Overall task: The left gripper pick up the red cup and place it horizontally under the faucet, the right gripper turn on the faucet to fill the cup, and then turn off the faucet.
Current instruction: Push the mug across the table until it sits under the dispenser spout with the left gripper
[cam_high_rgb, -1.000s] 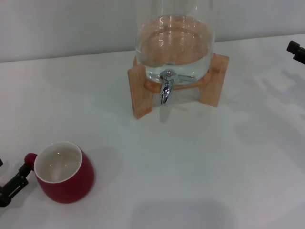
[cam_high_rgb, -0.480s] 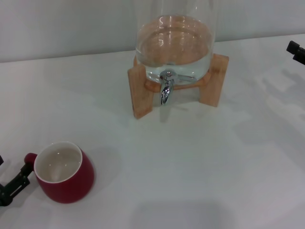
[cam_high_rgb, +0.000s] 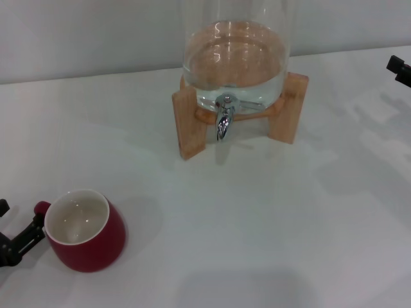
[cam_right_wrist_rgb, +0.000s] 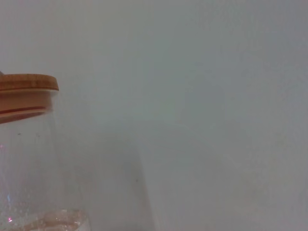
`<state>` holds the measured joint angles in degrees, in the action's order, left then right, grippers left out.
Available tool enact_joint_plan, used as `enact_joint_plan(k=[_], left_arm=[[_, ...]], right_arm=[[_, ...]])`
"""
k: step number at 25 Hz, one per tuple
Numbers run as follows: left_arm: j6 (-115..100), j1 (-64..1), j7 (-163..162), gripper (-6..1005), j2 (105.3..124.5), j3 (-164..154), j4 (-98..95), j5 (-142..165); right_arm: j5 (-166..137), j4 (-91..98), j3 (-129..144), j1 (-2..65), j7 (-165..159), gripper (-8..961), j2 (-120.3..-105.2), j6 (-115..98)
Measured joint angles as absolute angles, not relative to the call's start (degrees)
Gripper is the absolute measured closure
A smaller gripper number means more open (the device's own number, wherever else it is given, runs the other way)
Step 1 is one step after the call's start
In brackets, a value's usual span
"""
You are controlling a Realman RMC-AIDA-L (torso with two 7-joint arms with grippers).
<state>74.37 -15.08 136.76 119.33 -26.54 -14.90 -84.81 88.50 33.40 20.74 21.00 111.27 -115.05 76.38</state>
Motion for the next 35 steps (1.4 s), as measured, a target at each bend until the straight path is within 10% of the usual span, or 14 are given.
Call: enact_joint_plan(k=[25, 35], left_arm=[[74.0, -16.4, 136.4, 157, 119.3, -26.5, -14.7, -84.7], [73.8, -16.4, 136.1, 589, 119.28, -26.5, -14.8, -84.8]], right_arm=[[88.5, 33.4, 20.7, 21.4, 111.4, 155, -115.05, 75.5], [88.6, 33.4, 20.7, 21.5, 111.4, 155, -115.05, 75.0]])
